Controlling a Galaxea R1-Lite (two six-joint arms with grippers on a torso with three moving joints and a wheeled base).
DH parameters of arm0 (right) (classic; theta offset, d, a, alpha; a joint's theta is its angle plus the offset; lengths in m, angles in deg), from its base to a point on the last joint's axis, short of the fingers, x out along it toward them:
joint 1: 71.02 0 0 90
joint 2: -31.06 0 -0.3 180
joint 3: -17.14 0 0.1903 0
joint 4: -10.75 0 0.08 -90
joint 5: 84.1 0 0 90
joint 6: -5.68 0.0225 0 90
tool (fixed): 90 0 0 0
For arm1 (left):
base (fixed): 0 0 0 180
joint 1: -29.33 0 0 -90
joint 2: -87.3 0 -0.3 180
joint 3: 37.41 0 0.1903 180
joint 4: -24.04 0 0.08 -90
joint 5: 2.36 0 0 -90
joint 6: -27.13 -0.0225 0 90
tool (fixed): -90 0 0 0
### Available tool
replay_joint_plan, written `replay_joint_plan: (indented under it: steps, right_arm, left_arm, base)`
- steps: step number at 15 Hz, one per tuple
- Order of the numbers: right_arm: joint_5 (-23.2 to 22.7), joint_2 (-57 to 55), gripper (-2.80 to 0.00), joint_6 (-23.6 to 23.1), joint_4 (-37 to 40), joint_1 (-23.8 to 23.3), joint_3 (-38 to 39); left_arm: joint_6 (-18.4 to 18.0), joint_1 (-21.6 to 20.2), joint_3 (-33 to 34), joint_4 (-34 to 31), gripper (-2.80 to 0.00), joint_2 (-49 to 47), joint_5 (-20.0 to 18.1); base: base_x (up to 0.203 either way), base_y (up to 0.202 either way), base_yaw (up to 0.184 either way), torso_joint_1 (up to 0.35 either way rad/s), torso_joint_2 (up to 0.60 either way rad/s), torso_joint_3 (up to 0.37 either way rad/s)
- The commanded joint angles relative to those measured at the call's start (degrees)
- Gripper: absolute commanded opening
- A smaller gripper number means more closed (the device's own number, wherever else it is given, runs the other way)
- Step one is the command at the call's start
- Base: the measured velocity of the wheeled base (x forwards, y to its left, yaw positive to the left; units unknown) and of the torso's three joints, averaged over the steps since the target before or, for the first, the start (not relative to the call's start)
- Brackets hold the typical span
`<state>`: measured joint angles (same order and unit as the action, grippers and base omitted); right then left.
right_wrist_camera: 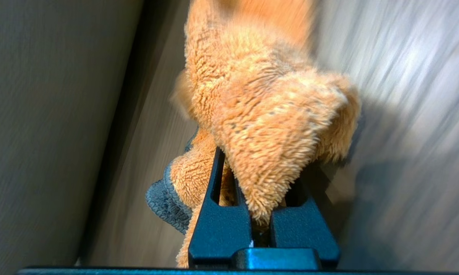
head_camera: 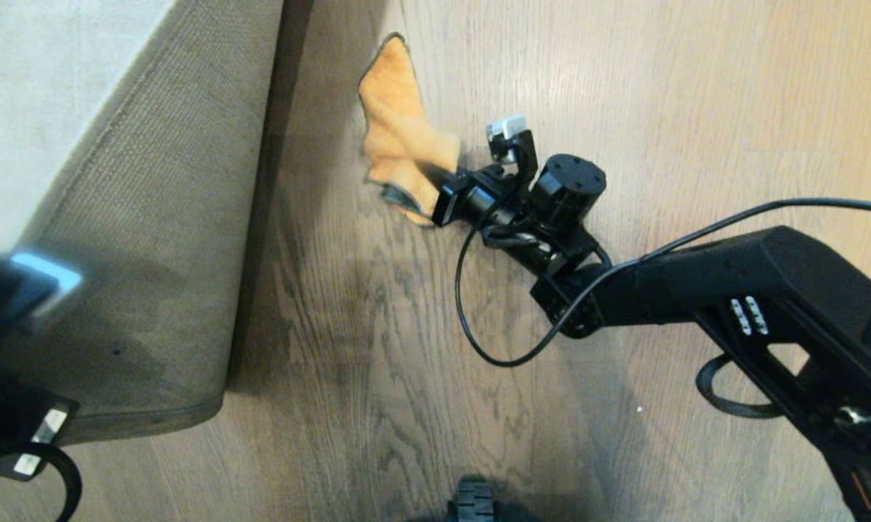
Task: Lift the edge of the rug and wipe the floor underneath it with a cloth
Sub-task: Wipe the floor under the carpet with a rag
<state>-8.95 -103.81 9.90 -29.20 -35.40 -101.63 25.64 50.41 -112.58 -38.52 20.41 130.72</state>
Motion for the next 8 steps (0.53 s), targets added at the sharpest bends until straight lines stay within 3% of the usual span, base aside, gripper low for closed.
replay_joint_plan:
  steps: [1,8]
  right_arm:
    - [-0.21,1.14,-2.80,-0.02,-3.21,2.18,8.13]
    - [-0.39,6.76,-2.80,-2.02,-16.83,13.53,39.03]
  left_arm:
    - [-0.01,0.02,-0.05,-0.18,-2.80,0.09,0.25]
    - [-0.01,0.02,0.04,-0.18,-2.80,0.09,0.25]
  base:
    - [0.000,0.000,0.000,0.000,0.00,0.000]
    - [0.000,0.000,0.000,0.000,0.00,0.000]
